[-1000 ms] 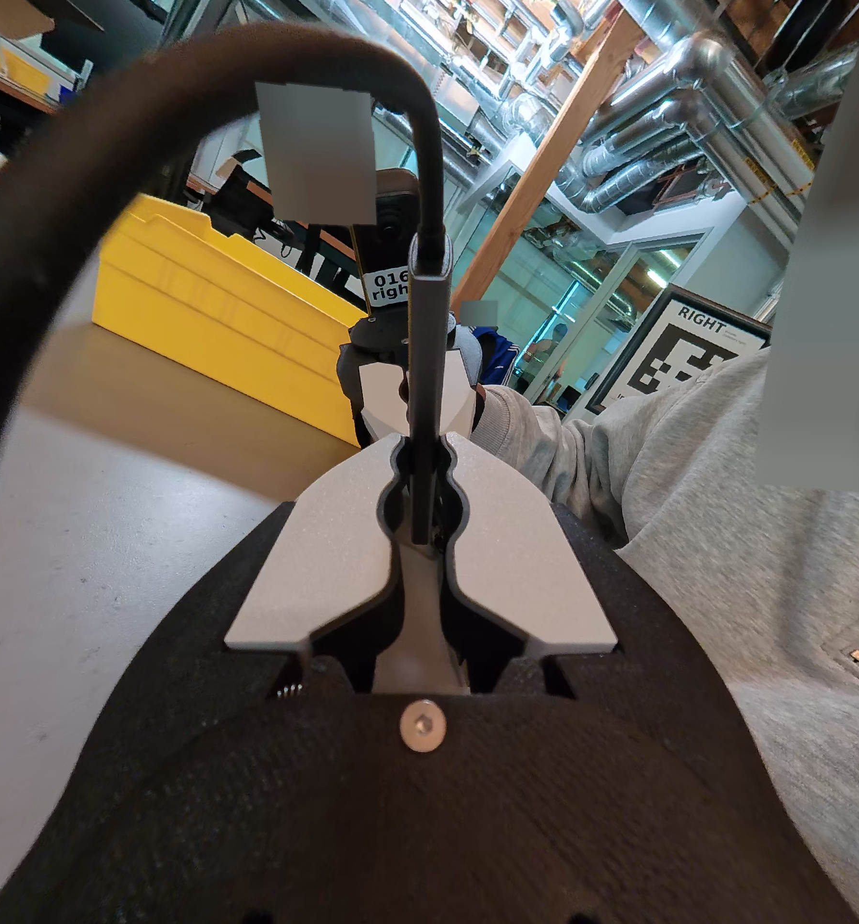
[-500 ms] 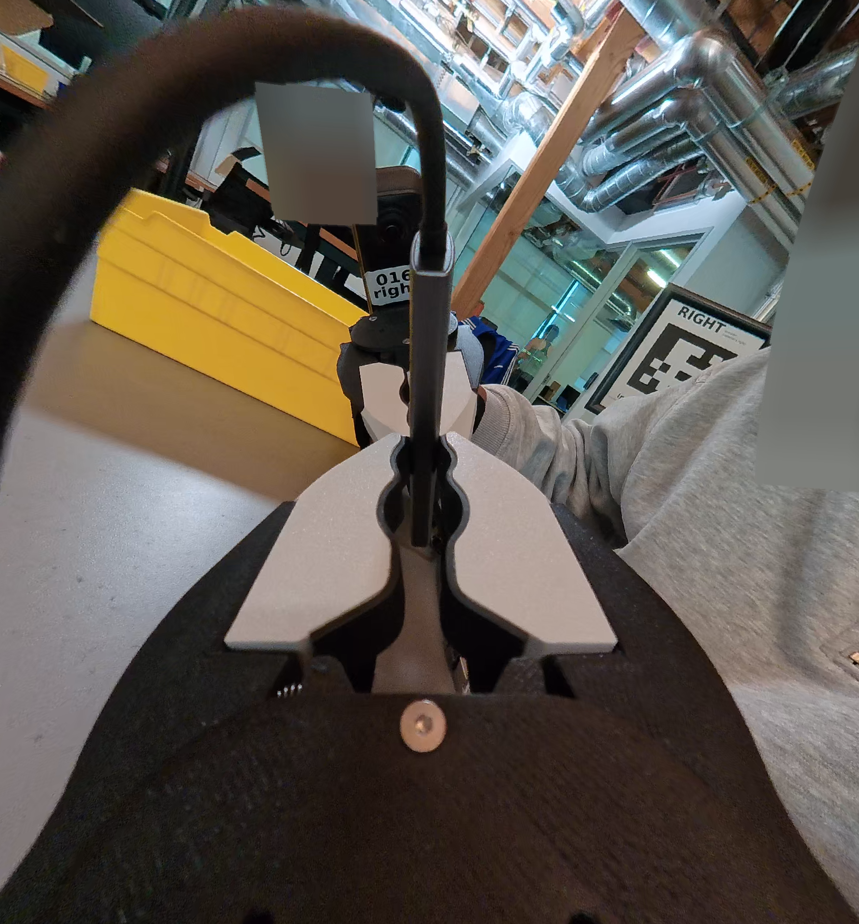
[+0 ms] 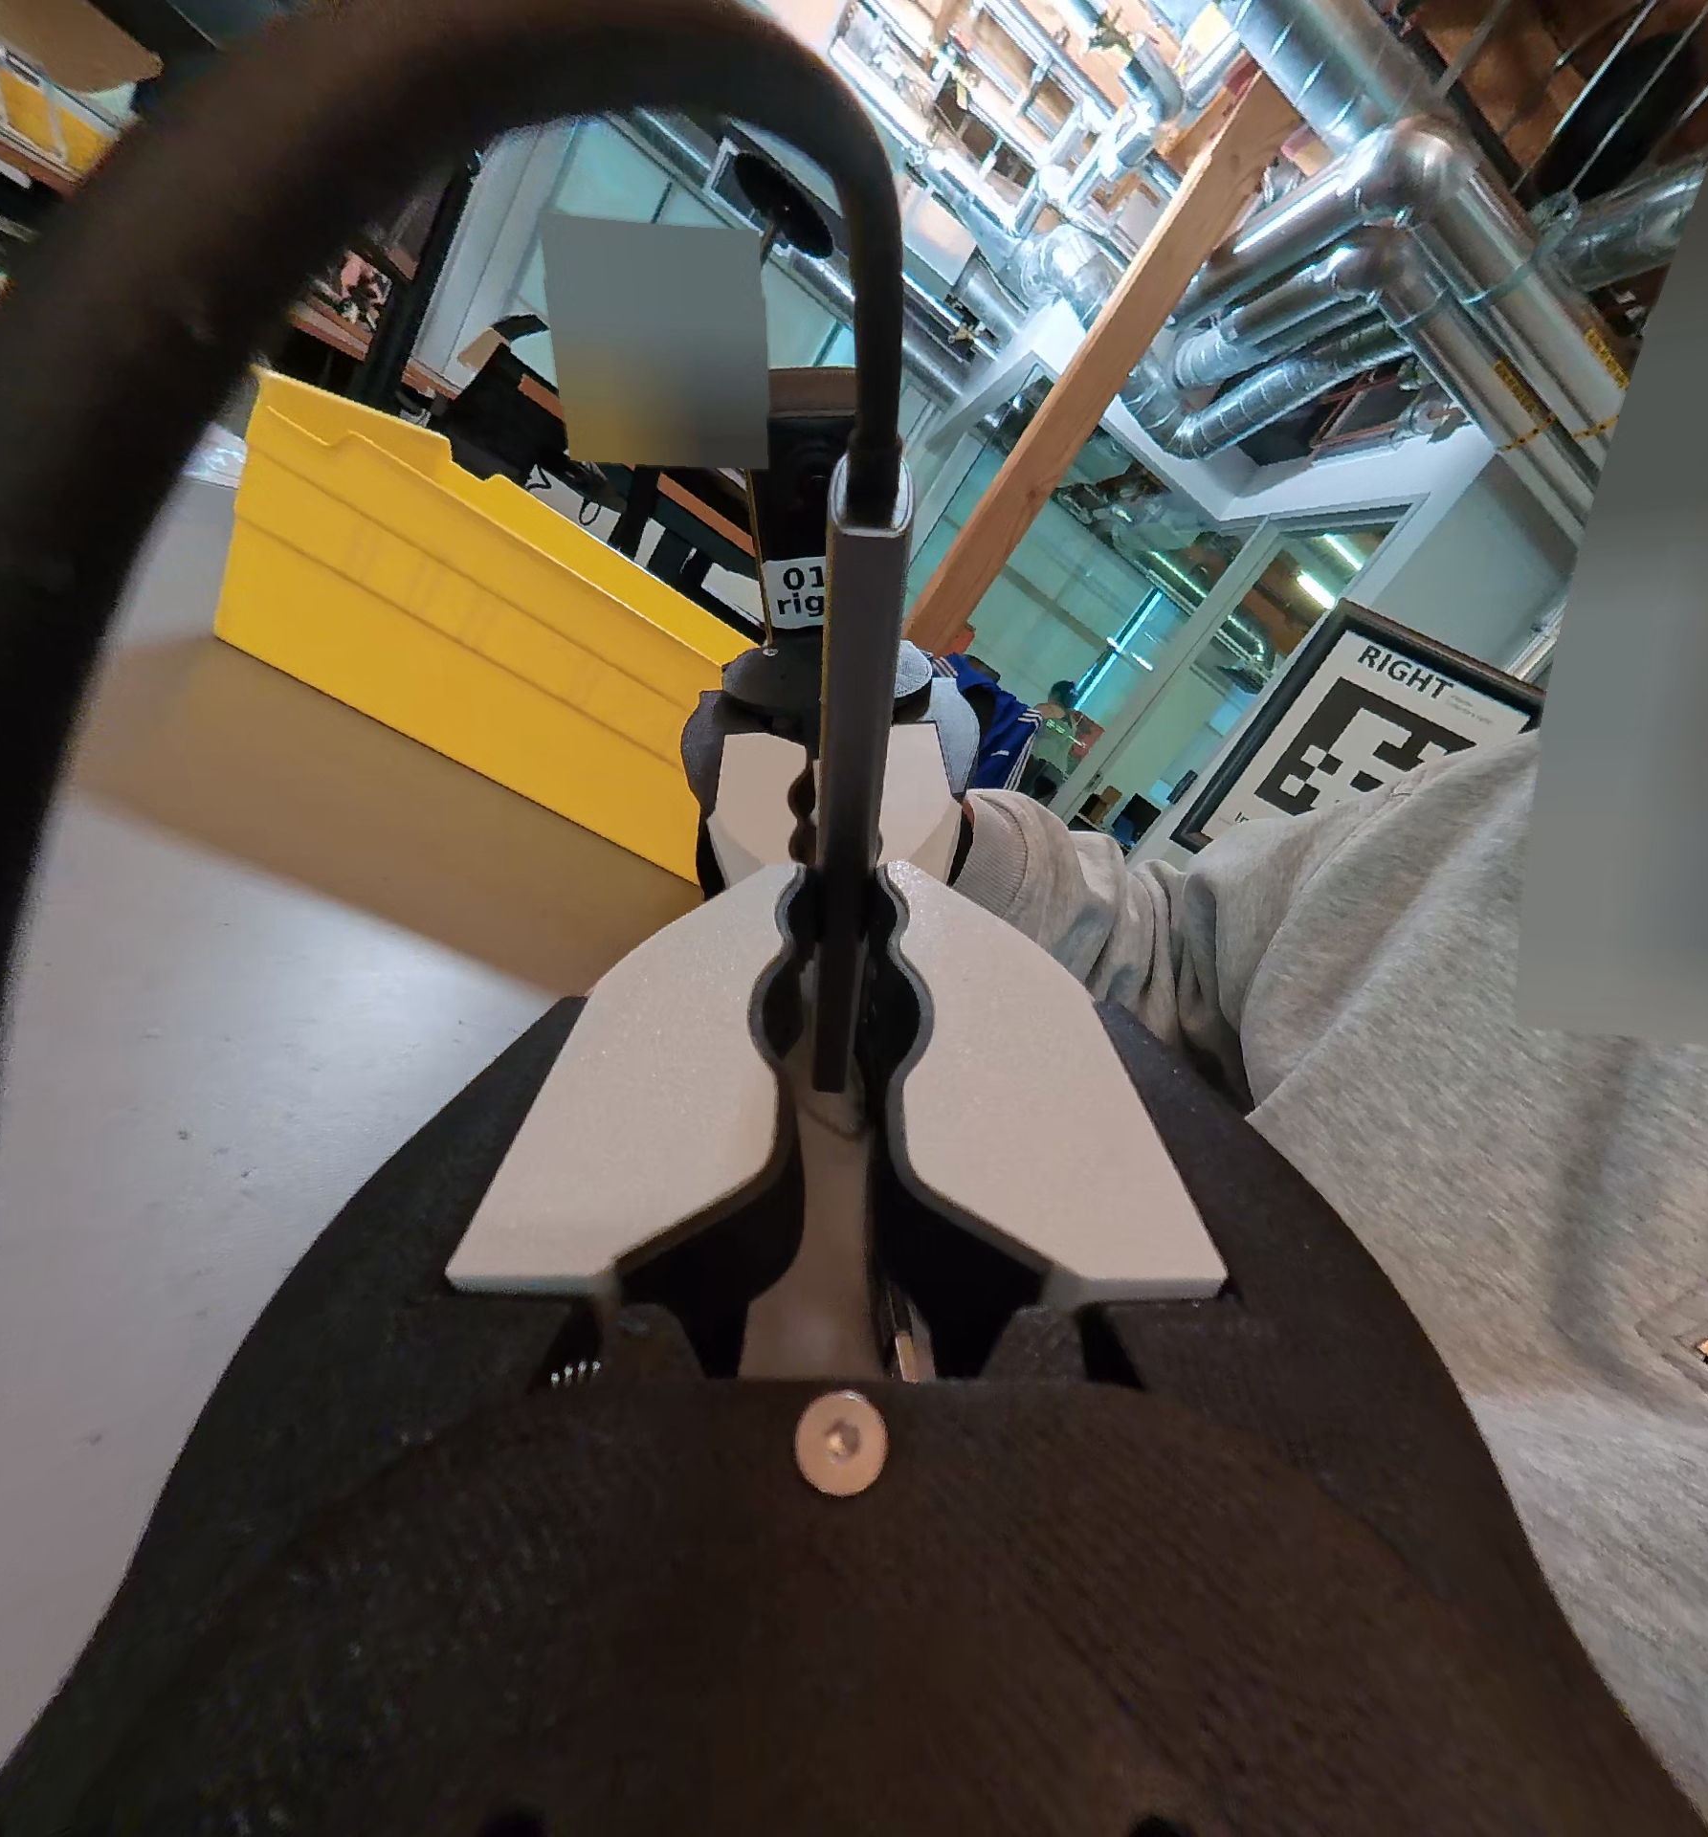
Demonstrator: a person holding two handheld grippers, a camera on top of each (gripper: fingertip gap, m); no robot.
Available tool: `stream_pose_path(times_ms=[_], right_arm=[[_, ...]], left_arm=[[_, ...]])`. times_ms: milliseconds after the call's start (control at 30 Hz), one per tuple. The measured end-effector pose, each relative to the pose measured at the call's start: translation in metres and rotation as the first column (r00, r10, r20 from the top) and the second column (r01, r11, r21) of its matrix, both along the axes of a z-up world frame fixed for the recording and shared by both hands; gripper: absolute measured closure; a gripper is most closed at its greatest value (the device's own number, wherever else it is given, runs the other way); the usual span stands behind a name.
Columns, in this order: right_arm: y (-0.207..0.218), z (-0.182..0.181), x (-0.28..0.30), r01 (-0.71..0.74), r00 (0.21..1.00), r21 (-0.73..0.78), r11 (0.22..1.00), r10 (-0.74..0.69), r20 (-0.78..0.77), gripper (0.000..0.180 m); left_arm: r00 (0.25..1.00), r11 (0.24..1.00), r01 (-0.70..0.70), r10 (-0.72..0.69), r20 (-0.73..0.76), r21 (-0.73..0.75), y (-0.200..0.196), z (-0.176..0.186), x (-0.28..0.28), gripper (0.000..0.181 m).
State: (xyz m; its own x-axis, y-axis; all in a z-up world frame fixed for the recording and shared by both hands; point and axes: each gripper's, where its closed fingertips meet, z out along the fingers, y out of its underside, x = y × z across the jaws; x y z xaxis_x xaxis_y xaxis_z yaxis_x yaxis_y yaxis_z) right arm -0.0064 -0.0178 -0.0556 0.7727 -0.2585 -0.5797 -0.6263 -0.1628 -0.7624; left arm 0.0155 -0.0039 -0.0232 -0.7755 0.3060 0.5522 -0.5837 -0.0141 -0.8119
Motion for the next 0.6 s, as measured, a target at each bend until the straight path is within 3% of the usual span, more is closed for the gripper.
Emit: stream_pose_path(times_ms=[600], right_arm=[[0.0007, 0.0025, -0.0017, -0.011, 0.999, 0.061, 0.998, 0.013, -0.039, 0.158]], left_arm=[[1.000, 1.000, 0.022, -0.022, -0.005, -0.003, -0.0013, -0.0001, -0.0036, 0.171]])
